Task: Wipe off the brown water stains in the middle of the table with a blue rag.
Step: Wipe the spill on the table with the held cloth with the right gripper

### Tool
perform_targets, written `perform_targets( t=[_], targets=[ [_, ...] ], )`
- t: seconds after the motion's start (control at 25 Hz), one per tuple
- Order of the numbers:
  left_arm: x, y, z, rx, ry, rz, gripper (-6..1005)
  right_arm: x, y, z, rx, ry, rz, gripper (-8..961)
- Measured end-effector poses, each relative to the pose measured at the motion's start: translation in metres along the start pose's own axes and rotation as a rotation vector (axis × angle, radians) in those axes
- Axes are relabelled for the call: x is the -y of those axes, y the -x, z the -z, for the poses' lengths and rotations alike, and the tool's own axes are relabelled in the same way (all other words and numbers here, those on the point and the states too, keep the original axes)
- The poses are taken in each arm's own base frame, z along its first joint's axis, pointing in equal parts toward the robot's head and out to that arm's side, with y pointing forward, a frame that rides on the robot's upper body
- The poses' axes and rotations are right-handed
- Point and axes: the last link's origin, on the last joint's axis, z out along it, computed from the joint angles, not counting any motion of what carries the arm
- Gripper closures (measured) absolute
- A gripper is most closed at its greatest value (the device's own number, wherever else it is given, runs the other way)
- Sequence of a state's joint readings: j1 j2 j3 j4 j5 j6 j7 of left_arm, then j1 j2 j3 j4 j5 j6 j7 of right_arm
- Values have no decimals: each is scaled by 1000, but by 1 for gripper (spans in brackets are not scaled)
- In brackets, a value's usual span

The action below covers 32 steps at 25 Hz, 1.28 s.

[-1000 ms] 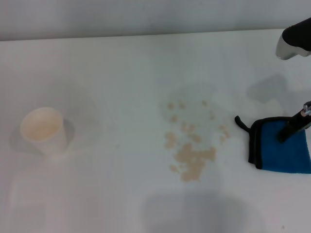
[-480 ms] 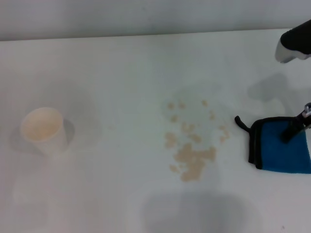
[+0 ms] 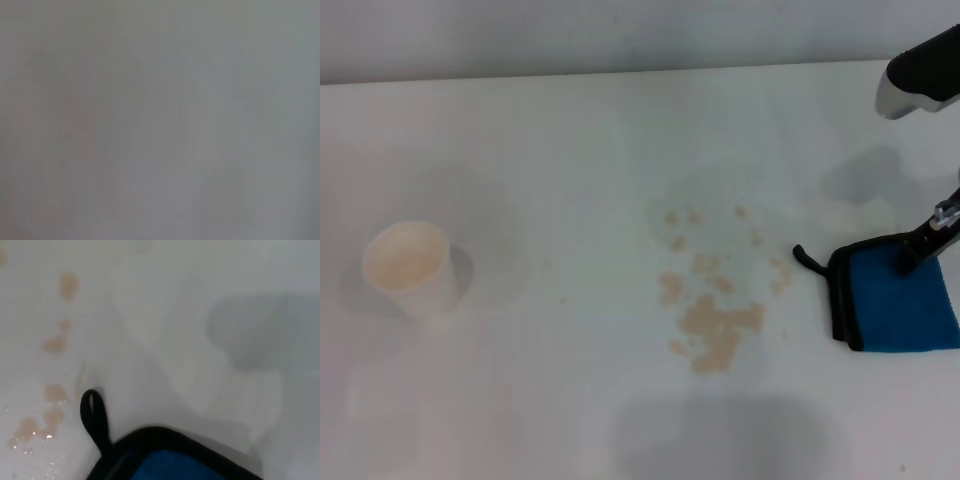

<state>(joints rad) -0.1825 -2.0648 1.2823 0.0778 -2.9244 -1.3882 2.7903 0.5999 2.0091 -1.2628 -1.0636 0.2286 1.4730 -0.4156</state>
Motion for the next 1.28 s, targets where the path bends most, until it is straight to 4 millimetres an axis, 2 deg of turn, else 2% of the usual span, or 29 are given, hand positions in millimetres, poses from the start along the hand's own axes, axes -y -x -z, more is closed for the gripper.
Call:
perform_targets(
  t=[0.12, 0.56, 0.8, 1.0, 1.12, 1.28],
  targets=[
    [0, 0, 0, 1, -1, 0, 124, -1, 2, 1, 6, 0, 4, 507],
    [0, 1, 2, 3, -6, 2, 124, -4, 8, 0, 28, 16, 26, 636],
    [2, 3, 2, 15, -13, 2, 124, -7, 11, 2, 29, 19, 62, 866],
    [1, 3, 2, 14, -13, 4, 124, -18, 16, 2, 41, 62, 109, 929],
    [1, 3, 2, 13, -13, 6, 124, -27, 23, 3, 53, 74, 152, 929],
    [-1, 3, 1, 12, -5, 10, 124, -48, 37, 1, 81, 110, 231, 928]
  ],
)
